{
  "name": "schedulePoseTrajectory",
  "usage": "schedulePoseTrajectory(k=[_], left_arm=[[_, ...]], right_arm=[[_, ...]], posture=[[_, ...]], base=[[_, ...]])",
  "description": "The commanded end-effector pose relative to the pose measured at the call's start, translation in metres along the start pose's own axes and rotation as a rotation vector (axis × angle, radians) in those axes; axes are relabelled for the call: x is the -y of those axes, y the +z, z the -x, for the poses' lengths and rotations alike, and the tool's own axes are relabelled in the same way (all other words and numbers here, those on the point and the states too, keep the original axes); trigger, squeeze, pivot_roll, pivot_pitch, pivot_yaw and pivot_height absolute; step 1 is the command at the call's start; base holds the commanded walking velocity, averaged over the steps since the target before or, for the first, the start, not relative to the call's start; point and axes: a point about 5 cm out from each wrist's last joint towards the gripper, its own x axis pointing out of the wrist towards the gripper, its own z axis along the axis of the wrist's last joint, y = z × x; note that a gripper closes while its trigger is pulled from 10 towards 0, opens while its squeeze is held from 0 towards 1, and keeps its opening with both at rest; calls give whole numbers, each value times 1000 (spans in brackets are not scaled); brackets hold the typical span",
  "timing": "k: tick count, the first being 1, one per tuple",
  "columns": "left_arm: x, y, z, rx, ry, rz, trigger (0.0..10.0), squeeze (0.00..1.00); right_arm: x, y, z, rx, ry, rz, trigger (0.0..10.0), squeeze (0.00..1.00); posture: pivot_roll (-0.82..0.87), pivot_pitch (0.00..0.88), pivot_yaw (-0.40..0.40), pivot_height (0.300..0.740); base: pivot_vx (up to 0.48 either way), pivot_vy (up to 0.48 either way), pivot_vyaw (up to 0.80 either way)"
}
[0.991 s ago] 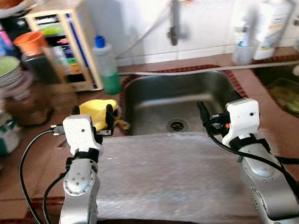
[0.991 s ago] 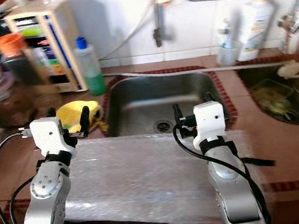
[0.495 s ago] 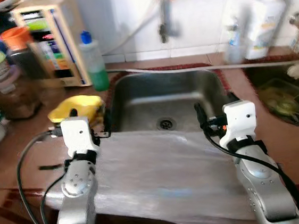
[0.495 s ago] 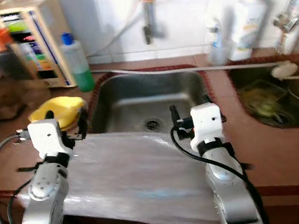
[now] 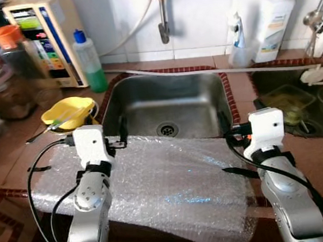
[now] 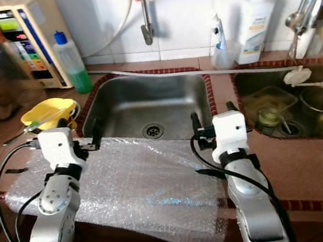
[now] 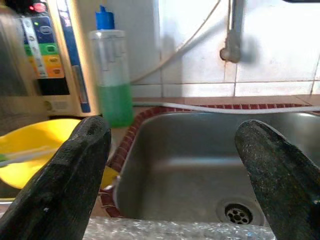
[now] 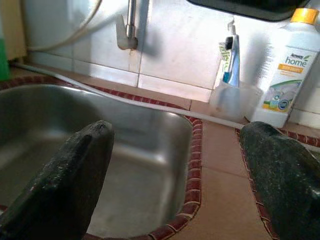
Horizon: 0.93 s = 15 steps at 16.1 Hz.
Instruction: Kitchen organization
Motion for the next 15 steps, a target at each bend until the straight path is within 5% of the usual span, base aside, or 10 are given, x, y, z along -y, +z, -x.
schedulePoseTrajectory(k=[1,15], left_arm=[[-5,2,-1,5,6,-17,10000,0],[-4,5,-3,10,0,-29,10000,0]], right_arm=[[-3,6,-1,27,0,-13,10000,0],[-2,6,-1,32,-15,-26,10000,0]], posture=[[-37,28,68,740],[-34,29,76,740]], base=[[0,0,0],[0,87,0]])
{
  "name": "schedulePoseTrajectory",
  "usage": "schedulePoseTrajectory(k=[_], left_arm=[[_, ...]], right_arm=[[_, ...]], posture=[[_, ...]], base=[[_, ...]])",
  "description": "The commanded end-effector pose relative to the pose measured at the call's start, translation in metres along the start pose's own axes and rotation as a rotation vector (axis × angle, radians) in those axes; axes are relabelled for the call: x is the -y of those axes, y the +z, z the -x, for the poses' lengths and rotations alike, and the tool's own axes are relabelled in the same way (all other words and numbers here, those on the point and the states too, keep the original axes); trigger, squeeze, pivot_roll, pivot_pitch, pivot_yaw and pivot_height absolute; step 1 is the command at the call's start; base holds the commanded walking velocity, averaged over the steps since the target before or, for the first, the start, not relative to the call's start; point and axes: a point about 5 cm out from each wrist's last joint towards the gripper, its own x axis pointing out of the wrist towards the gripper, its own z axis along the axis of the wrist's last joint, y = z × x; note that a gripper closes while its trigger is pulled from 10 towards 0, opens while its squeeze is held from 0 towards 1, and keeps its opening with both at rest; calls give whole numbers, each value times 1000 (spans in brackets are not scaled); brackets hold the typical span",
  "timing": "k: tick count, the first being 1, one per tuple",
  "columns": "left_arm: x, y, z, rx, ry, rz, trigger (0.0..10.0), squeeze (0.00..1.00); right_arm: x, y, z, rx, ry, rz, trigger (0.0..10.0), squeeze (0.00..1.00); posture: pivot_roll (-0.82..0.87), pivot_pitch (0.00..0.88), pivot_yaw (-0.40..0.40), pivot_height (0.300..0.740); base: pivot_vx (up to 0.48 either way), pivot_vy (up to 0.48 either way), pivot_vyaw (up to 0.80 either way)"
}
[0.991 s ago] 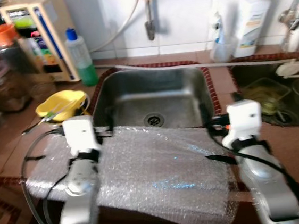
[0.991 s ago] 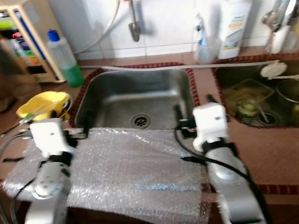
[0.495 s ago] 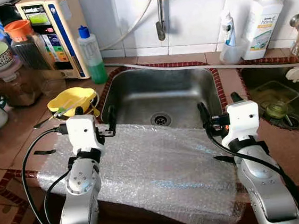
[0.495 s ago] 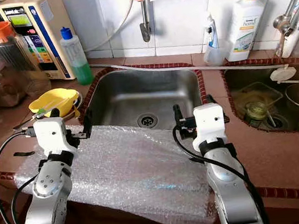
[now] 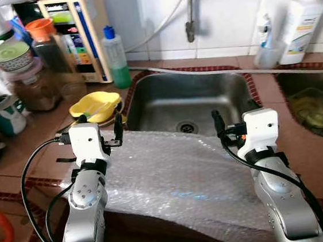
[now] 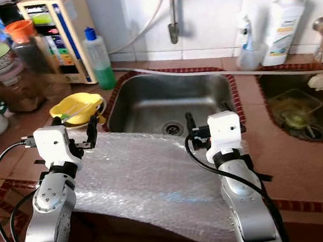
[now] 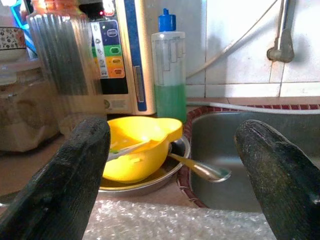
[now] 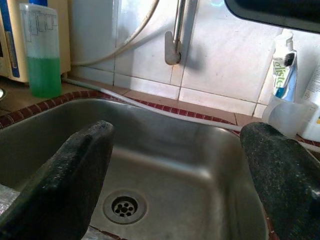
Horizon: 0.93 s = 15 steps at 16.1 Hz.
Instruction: Kitchen organization
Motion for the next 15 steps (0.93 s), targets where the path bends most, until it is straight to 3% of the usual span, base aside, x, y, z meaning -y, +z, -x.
schedulePoseTrajectory(k=[1,15], left_arm=[[0,3,-1,11,-8,-5,10000,0],[3,5,-3,25,-30,-8,10000,0]], right_arm=[[3,3,0,17,-11,-2,10000,0],[3,10,-4,54,-2,7,10000,0]], posture=[[-33,30,76,740],[-34,22,73,740]], base=[[0,0,0],[0,0,32]])
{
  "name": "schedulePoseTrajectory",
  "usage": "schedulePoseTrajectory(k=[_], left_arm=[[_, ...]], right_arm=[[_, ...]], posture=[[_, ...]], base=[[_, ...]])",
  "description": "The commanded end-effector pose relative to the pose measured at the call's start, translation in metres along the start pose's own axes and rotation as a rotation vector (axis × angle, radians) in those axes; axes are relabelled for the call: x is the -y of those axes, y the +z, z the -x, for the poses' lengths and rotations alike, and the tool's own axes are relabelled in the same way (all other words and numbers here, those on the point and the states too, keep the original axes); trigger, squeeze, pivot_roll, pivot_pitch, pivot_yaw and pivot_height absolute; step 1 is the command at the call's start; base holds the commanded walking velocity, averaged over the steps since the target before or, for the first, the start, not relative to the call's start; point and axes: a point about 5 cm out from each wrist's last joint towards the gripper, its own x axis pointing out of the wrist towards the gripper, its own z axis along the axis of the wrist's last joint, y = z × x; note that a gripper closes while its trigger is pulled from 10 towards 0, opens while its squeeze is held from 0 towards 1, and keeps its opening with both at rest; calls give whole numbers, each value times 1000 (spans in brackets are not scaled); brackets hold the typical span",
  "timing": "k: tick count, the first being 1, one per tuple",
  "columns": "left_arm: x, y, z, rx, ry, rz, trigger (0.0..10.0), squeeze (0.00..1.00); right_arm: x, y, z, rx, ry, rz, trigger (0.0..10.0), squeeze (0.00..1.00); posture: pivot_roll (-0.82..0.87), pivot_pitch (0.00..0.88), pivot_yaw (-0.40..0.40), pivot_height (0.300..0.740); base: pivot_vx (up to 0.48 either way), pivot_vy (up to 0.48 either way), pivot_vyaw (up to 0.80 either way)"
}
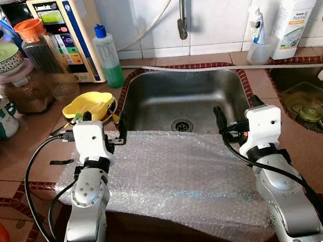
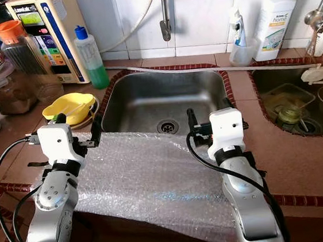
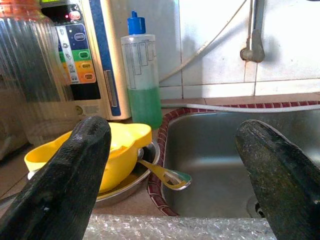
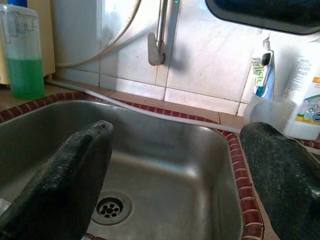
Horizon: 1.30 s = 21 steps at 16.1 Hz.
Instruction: Kitchen organization
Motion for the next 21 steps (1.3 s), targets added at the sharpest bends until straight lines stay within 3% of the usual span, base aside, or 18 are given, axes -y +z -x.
schedulePoseTrajectory(k=[1,5,8,14,16,19,21], left_arm=[[-1,1,0,6,-1,-7,10000,0],[0,2,1,13,-5,-11,10000,0],[-9,2,-1,20,47,-52,10000,0],[-47,4,-29,13,169,-87,10000,0],[-51,2,-35,-1,196,-64,10000,0],[-54,-3,-51,-54,256,67,10000,0],[-56,-5,-57,-60,274,109,10000,0]], right_arm=[[0,6,-1,29,5,-1,10000,0],[0,6,-1,30,5,1,10000,0],[-1,6,-1,33,8,-10,10000,0],[-10,10,0,40,78,-31,10000,0],[-13,12,1,43,104,-35,10000,0],[-23,13,5,51,165,-23,10000,0],[-27,13,7,46,208,-41,10000,0]], posture=[[-34,23,73,740],[-35,25,71,740],[-37,27,71,740],[-46,35,68,740],[-49,35,68,740],[-59,41,76,740],[-63,42,78,740]], base=[[0,0,450],[0,0,0],[0,0,0],[0,0,0],[0,0,0],[0,0,0],[0,0,0]])
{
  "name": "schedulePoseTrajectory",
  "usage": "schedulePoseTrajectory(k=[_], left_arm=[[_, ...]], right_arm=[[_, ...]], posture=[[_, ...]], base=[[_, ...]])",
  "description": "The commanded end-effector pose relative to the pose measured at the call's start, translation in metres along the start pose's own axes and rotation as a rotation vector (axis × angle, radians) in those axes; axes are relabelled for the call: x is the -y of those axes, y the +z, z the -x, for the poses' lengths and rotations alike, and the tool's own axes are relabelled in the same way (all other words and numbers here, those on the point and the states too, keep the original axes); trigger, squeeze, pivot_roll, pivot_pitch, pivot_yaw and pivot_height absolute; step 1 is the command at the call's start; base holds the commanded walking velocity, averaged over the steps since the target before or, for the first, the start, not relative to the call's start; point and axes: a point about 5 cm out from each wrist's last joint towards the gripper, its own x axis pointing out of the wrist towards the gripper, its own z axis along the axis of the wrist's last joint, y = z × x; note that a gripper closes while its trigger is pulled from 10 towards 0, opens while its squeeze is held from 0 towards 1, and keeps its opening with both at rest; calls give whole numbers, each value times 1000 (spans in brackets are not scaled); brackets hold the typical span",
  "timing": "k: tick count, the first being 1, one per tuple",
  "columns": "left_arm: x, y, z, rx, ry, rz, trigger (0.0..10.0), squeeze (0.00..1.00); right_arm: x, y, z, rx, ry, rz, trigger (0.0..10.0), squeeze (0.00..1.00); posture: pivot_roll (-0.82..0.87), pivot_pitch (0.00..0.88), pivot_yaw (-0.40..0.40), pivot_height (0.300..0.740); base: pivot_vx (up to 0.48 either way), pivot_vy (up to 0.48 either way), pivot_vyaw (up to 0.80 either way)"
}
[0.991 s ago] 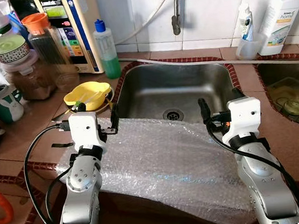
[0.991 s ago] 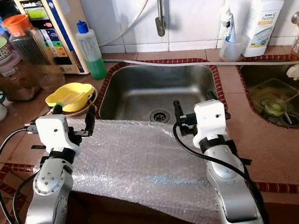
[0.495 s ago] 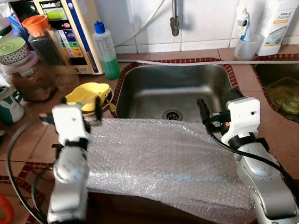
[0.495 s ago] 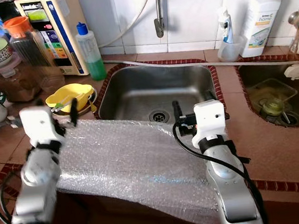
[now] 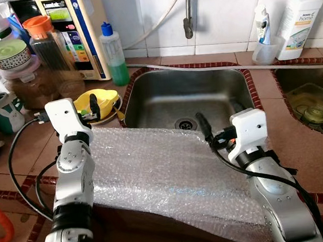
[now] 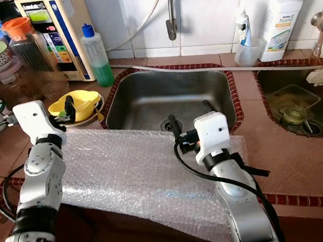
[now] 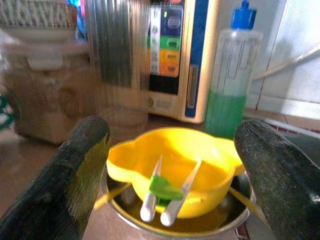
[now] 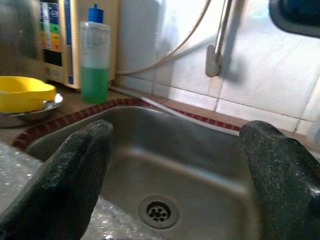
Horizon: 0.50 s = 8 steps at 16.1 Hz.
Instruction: Kitchen organization
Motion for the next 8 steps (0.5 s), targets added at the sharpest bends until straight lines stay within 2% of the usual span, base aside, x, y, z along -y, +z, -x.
schedulePoseTrajectory(k=[1,2,7,8], left_arm=[[-4,0,-3,-1,25,22,10000,0],[-3,-2,-5,-20,33,60,10000,0],[-2,-4,-10,-35,29,118,10000,0],[-1,-5,-11,-39,28,135,4039,0]], right_arm=[[-7,7,2,17,59,-24,10000,0],[-16,8,3,15,134,-50,10000,0],[-21,9,5,14,185,-41,10000,0],[-21,9,6,11,189,-40,10000,0]], posture=[[-64,44,79,740],[-67,45,79,740],[-70,47,78,740],[-68,48,79,740]], base=[[0,0,0],[0,0,0],[0,0,0],[0,0,0]])
